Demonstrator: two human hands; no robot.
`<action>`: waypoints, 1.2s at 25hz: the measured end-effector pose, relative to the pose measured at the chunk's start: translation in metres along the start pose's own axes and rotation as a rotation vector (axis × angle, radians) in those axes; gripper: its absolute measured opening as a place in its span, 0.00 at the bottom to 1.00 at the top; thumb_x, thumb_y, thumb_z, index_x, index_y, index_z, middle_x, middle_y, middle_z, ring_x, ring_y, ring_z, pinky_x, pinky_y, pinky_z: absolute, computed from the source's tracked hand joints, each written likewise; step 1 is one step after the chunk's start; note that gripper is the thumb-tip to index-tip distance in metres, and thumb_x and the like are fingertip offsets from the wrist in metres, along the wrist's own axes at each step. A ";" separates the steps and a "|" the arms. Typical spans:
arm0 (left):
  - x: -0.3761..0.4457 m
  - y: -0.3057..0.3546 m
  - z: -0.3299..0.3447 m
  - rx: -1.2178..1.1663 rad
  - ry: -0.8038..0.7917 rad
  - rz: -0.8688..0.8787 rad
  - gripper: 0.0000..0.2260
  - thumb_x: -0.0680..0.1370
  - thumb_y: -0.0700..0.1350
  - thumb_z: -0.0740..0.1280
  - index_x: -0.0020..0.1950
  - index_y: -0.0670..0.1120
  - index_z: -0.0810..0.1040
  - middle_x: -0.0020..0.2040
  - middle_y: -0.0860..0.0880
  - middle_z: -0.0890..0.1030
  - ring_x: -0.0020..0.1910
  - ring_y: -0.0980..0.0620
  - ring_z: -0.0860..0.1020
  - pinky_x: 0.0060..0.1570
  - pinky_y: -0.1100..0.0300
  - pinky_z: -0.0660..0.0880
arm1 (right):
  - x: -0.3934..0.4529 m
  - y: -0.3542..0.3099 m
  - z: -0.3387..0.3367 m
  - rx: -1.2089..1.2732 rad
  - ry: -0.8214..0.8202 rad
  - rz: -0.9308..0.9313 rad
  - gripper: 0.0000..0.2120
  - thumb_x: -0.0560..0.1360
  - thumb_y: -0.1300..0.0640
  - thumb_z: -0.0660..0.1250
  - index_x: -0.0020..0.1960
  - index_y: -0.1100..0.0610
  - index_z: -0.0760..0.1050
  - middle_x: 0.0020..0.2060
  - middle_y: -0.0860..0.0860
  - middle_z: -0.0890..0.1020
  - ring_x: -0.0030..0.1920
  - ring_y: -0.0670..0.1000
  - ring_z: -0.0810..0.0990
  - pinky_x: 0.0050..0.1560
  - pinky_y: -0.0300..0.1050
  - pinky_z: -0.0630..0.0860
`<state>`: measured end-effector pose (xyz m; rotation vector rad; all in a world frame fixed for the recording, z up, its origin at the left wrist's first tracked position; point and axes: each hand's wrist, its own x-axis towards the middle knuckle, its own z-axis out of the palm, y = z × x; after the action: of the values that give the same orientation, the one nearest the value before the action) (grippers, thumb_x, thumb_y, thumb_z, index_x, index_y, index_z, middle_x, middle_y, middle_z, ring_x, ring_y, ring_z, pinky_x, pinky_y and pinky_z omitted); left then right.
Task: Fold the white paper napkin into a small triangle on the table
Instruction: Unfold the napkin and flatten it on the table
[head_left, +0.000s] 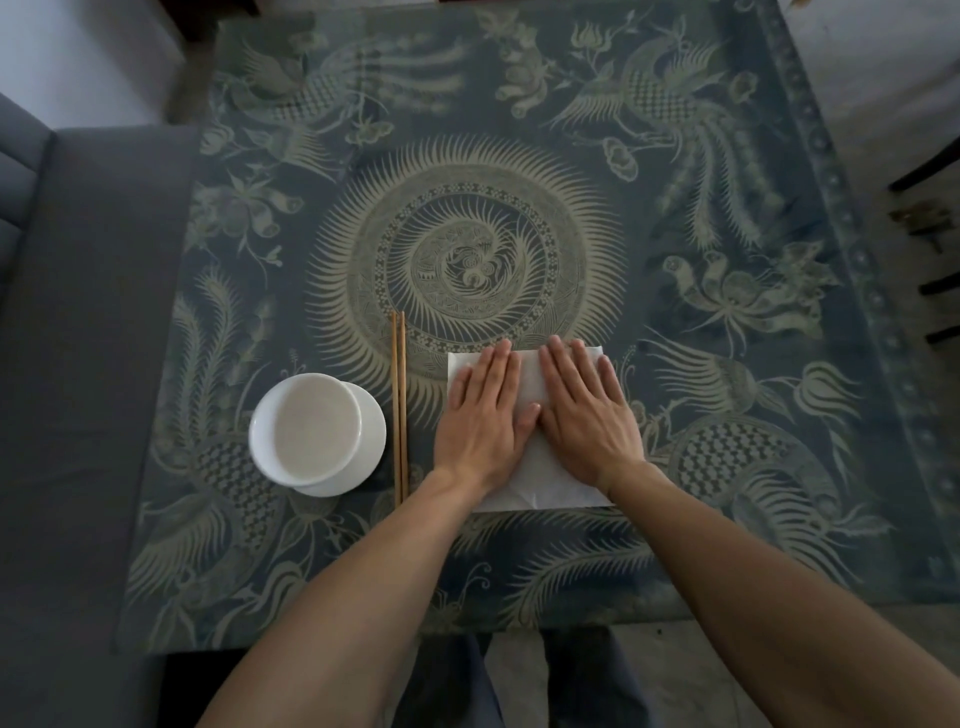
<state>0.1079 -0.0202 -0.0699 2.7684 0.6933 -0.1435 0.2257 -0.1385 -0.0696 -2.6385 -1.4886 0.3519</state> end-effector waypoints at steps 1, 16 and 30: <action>-0.002 -0.004 0.001 0.014 0.005 -0.011 0.30 0.82 0.59 0.42 0.79 0.43 0.44 0.80 0.46 0.44 0.78 0.50 0.41 0.76 0.48 0.42 | -0.001 0.002 0.002 -0.007 0.011 0.029 0.32 0.81 0.42 0.46 0.79 0.57 0.45 0.79 0.53 0.47 0.78 0.53 0.41 0.76 0.56 0.41; -0.080 0.014 0.008 0.093 -0.088 0.027 0.30 0.83 0.58 0.41 0.79 0.43 0.39 0.80 0.44 0.40 0.77 0.48 0.36 0.75 0.45 0.40 | -0.083 -0.021 0.011 0.039 -0.002 0.026 0.33 0.81 0.42 0.47 0.79 0.59 0.45 0.78 0.56 0.47 0.78 0.54 0.42 0.75 0.59 0.45; -0.104 -0.009 -0.002 0.142 -0.128 -0.091 0.32 0.82 0.62 0.42 0.79 0.42 0.43 0.80 0.44 0.43 0.78 0.47 0.41 0.75 0.41 0.45 | -0.110 0.017 0.006 -0.011 -0.060 0.264 0.33 0.81 0.38 0.43 0.79 0.55 0.44 0.79 0.52 0.47 0.78 0.55 0.41 0.74 0.66 0.44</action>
<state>0.0122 -0.0585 -0.0534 2.8307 0.8040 -0.3997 0.1835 -0.2410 -0.0615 -2.8624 -1.1586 0.4478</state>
